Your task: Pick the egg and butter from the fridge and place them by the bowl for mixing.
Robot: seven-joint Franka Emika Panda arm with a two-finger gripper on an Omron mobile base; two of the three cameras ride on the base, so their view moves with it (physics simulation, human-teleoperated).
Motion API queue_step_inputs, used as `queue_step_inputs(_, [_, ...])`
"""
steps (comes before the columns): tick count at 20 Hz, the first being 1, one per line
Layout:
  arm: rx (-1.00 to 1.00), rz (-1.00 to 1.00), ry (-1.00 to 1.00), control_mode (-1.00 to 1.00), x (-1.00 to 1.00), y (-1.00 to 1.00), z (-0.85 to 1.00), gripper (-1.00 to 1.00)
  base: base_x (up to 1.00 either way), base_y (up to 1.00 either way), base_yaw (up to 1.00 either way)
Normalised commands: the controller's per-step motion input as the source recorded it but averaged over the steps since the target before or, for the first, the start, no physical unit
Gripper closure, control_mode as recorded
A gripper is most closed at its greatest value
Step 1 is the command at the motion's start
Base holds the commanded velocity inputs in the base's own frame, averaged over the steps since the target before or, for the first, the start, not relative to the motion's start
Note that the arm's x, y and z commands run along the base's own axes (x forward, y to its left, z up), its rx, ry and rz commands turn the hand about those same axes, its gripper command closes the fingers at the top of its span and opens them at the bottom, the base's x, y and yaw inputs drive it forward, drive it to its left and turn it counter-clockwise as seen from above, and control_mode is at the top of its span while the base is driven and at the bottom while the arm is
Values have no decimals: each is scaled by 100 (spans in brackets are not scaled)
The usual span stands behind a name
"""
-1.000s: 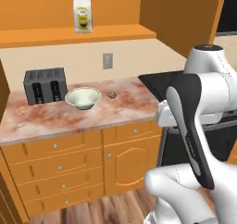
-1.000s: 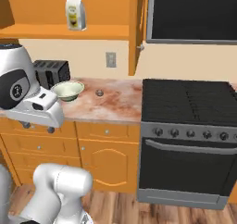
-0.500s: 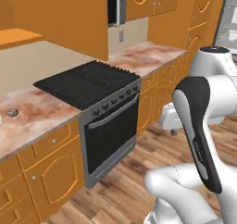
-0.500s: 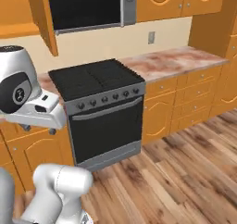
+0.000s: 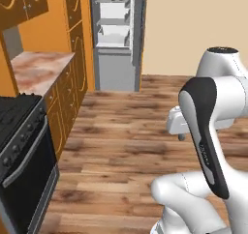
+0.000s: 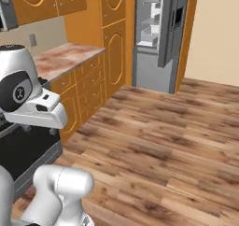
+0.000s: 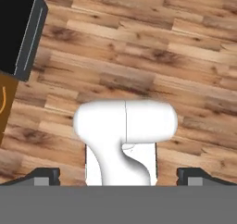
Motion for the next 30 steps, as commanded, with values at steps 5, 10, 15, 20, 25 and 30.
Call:
queue_step_inputs(5, [0, 0, 0, 100, 0, 0, 0, -100, 87, -5, -46])
queue_step_inputs(10, [0, 0, 0, 100, 0, 0, 0, -100, 100, -27, -14])
queue_step_inputs(15, [0, 0, 0, 100, 0, 0, 0, -100, 100, -6, -8])
queue_step_inputs(20, [0, 0, 0, 100, 0, 0, 0, -100, 100, 24, 0])
queue_step_inputs(25, [0, 0, 0, 100, 0, 0, 0, -100, 98, 38, 0])
queue_step_inputs(30, [0, 0, 0, 100, 0, 0, 0, -100, 100, 68, -3])
